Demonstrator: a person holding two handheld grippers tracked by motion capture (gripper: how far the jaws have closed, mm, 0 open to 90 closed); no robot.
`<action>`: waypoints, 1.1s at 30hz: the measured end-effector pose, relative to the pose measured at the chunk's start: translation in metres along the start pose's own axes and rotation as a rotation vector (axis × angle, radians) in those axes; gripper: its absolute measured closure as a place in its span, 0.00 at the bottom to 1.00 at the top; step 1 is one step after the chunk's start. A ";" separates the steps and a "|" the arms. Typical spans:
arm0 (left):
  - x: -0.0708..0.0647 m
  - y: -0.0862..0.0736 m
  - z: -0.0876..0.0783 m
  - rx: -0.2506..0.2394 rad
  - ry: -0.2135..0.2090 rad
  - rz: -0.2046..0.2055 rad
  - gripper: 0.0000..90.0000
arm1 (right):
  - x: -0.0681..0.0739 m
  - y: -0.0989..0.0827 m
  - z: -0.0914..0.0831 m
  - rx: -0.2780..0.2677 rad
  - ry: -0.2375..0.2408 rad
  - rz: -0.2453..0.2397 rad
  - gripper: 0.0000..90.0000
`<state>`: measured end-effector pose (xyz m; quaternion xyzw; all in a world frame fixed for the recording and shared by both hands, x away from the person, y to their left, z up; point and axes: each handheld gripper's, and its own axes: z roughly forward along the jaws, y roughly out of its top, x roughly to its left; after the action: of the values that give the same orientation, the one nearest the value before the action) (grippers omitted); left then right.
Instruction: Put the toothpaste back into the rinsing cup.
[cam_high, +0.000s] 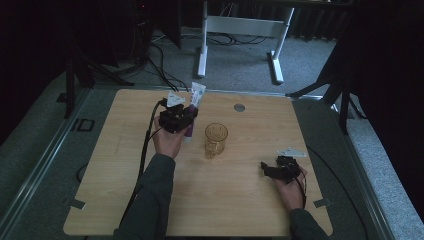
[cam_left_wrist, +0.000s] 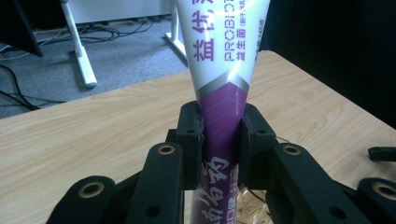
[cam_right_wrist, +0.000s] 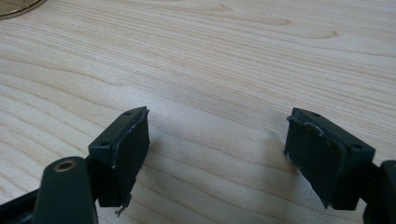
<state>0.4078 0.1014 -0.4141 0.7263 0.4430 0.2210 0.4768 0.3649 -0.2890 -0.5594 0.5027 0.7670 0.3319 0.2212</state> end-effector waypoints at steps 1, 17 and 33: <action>0.000 0.001 0.000 -0.001 -0.001 0.001 0.82 | 0.000 0.000 0.000 0.000 0.000 0.000 0.24; -0.008 0.005 0.001 -0.022 -0.021 0.010 0.82 | 0.000 0.000 0.000 0.000 0.000 0.000 0.24; -0.016 0.011 0.003 -0.045 -0.044 0.018 0.82 | 0.000 0.000 0.000 0.000 0.000 0.000 0.24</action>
<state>0.4066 0.0847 -0.4045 0.7240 0.4206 0.2193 0.5008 0.3649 -0.2890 -0.5594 0.5027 0.7670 0.3318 0.2213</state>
